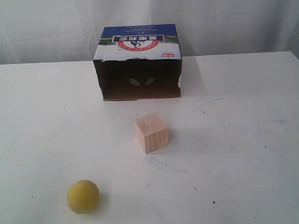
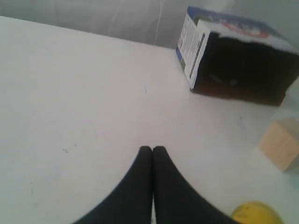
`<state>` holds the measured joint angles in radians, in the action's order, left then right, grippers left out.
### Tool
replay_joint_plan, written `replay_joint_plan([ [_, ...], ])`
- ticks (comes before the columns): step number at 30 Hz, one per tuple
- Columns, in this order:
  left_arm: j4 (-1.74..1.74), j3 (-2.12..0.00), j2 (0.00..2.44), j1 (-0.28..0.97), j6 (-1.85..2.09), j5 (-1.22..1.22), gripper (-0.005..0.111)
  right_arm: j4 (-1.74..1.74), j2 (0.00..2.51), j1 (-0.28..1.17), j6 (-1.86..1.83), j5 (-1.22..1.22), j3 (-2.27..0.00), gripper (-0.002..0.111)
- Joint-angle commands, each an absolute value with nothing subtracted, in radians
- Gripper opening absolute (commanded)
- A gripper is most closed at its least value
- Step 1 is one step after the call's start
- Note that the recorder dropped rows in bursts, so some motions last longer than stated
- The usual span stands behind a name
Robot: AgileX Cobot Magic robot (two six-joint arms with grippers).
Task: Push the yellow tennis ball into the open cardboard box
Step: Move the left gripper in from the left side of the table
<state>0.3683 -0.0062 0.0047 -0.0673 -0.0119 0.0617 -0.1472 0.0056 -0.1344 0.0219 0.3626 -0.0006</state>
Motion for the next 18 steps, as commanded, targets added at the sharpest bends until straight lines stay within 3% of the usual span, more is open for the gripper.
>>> replay_joint_plan([
  [1, 0.501, 0.000, 0.000, -0.069, -0.119, -0.088, 0.000, -0.145, 0.000, -0.140, 0.023, 0.353, 0.000, 0.000],
  [5, 0.533, -0.051, 0.000, -0.069, -0.411, -0.489, 0.000, -0.145, 0.000, -0.140, 0.023, 0.353, 0.000, 0.000],
  [8, 0.467, -0.196, 0.077, -0.069, -0.349, -0.593, 0.000, -0.145, 0.000, -0.140, 0.023, 0.353, 0.000, 0.000],
  [13, 0.264, -0.555, 0.494, -0.069, -0.124, -0.256, 0.000, -0.145, 0.000, -0.140, 0.023, 0.353, 0.000, 0.000],
  [15, 0.056, -0.751, 0.725, -0.067, -0.089, 0.017, 0.000, -0.145, 0.000, -0.140, 0.023, 0.353, 0.000, 0.000],
  [18, 0.007, -1.022, 1.012, -0.067, 0.007, 0.398, 0.000, -0.145, 0.000, -0.140, 0.023, 0.353, 0.000, 0.000],
])
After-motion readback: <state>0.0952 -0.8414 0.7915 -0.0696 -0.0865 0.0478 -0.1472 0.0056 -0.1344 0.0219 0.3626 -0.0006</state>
